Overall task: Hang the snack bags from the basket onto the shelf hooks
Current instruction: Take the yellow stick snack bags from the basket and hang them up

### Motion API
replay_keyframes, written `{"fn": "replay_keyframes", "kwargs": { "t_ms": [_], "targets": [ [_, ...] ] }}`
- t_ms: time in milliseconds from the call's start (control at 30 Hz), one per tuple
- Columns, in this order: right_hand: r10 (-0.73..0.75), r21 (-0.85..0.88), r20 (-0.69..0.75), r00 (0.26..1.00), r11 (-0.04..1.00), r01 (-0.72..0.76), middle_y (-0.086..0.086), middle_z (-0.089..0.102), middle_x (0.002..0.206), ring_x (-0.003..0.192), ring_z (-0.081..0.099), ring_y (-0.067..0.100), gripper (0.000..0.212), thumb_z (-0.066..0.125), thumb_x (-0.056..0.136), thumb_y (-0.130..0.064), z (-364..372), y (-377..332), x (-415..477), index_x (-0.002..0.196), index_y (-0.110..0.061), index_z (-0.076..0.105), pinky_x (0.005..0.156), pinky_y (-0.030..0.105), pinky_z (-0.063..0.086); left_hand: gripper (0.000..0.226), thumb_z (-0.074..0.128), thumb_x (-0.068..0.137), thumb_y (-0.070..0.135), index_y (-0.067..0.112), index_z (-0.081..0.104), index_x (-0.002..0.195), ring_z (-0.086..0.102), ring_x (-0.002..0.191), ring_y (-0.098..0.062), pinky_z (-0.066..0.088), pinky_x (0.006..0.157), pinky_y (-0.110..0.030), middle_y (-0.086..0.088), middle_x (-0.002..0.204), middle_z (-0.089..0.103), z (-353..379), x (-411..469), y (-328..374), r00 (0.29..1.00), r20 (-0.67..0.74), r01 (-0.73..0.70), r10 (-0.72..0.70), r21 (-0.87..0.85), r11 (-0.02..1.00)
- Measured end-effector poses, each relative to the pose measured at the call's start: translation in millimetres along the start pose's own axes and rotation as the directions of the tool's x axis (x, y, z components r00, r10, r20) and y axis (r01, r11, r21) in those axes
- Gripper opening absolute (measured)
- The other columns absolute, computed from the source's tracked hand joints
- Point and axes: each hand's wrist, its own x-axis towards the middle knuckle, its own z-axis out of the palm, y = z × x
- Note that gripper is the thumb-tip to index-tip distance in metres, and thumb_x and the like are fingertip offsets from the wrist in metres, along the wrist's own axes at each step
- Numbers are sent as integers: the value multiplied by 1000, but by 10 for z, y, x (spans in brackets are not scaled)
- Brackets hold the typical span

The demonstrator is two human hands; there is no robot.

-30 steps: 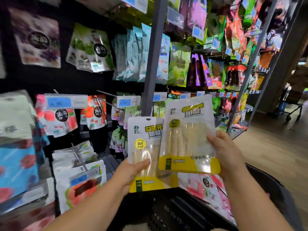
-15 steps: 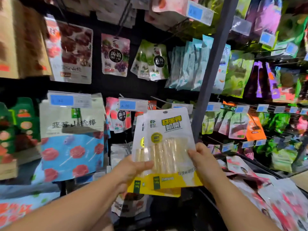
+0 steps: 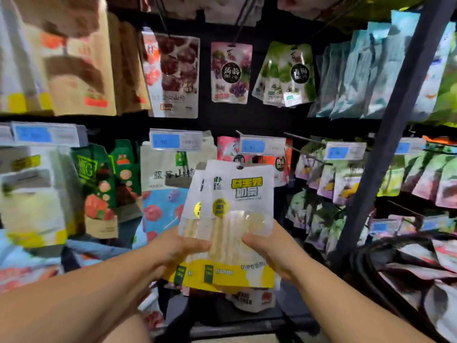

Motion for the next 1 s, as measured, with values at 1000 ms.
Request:
{"fn": "replay_keyframes", "kwargs": {
  "t_ms": [1000],
  "targets": [
    [-109,-37,289,951,991,125,1,77,94,89,73,22,42,78,65,-10,2593,220,842,106,-18,69,71,30,56,23,66,86,0,3,68,109,73,78,-40,60,66,-50,-24,97,73,-2434,-2131,-217,730,-667,-6,-146,-220,976]
  ]
}}
